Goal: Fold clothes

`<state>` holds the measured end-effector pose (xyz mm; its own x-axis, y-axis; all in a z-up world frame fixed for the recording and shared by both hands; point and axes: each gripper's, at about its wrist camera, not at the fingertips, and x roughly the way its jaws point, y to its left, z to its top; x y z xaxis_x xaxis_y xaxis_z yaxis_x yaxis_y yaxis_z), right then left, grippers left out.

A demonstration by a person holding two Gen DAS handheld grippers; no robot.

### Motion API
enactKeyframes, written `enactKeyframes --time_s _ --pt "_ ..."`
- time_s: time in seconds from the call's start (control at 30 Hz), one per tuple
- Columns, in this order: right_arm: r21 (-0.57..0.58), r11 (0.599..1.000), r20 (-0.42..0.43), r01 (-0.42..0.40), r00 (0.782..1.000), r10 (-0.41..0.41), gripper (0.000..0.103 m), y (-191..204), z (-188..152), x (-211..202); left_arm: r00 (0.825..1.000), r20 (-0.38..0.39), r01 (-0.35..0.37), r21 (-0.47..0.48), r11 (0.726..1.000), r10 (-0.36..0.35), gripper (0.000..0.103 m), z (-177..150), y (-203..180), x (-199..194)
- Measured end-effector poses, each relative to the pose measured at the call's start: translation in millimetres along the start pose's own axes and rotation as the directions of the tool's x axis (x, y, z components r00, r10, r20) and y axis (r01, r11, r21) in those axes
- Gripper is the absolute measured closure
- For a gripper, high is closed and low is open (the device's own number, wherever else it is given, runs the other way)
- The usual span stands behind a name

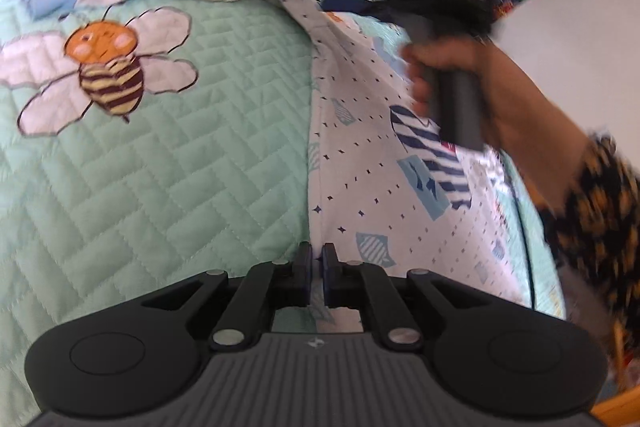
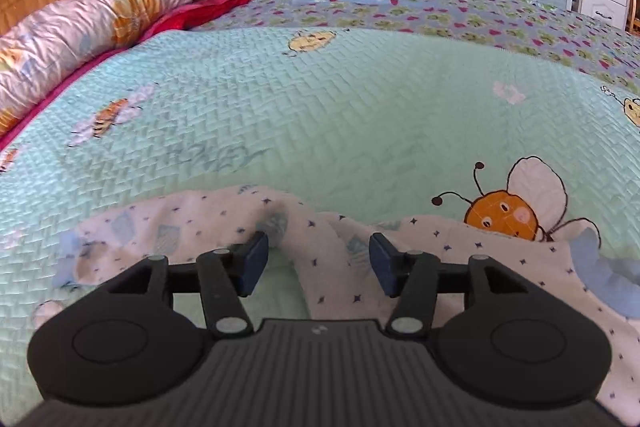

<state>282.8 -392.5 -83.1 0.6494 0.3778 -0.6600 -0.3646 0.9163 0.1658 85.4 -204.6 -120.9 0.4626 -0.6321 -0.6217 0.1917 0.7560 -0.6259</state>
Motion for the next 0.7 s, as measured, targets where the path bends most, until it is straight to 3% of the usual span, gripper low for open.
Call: enactKeyframes --time_s 0.13,0.3,0.37,0.47,0.57,0.63,0.67,0.7 --pt "0.045 0.997 0.032 -0.056 0.998 0.054 0.043 -6.0 -28.2 -64.3 1.000 0.021 -0.018 -0.031 0.999 0.019 0.092 -6.5 -1.4 -12.2" --pt "0.102 0.988 0.064 -0.117 0.992 0.111 0.043 -29.6 -111.4 -182.4 0.995 0.023 -0.098 0.089 0.991 0.097 0.064 -22.1 -31.4 -25.2" --pt "0.179 0.979 0.075 -0.093 0.994 0.081 0.043 -48.2 -152.9 -228.3 0.991 0.018 -0.135 0.107 0.985 0.134 0.064 -29.3 -37.7 -24.4" --pt "0.340 0.940 0.098 0.033 0.993 -0.071 0.043 -80.1 -220.7 -296.0 0.991 0.018 -0.134 0.031 0.990 0.134 0.058 -34.2 -34.2 -23.7" --pt "0.514 0.846 0.108 0.142 0.968 -0.228 0.043 -108.8 -280.0 -350.3 0.985 0.017 -0.174 0.037 0.984 0.173 0.059 -35.2 -39.2 -21.4" --pt "0.543 0.822 0.082 0.174 0.962 -0.259 0.043 -120.0 -303.0 -364.0 0.978 0.018 -0.210 0.064 0.976 0.209 0.063 -36.7 -45.4 -19.3" --pt "0.557 0.808 0.069 0.191 0.959 -0.274 0.043 -125.6 -314.5 -370.9 0.974 0.020 -0.228 0.078 0.971 0.227 0.076 -37.5 -48.5 -18.3" --pt "0.569 0.797 0.057 0.202 0.957 -0.284 0.043 -131.1 -324.8 -375.9 0.969 0.021 -0.245 0.091 0.965 0.244 0.096 -38.2 -51.6 -17.3"
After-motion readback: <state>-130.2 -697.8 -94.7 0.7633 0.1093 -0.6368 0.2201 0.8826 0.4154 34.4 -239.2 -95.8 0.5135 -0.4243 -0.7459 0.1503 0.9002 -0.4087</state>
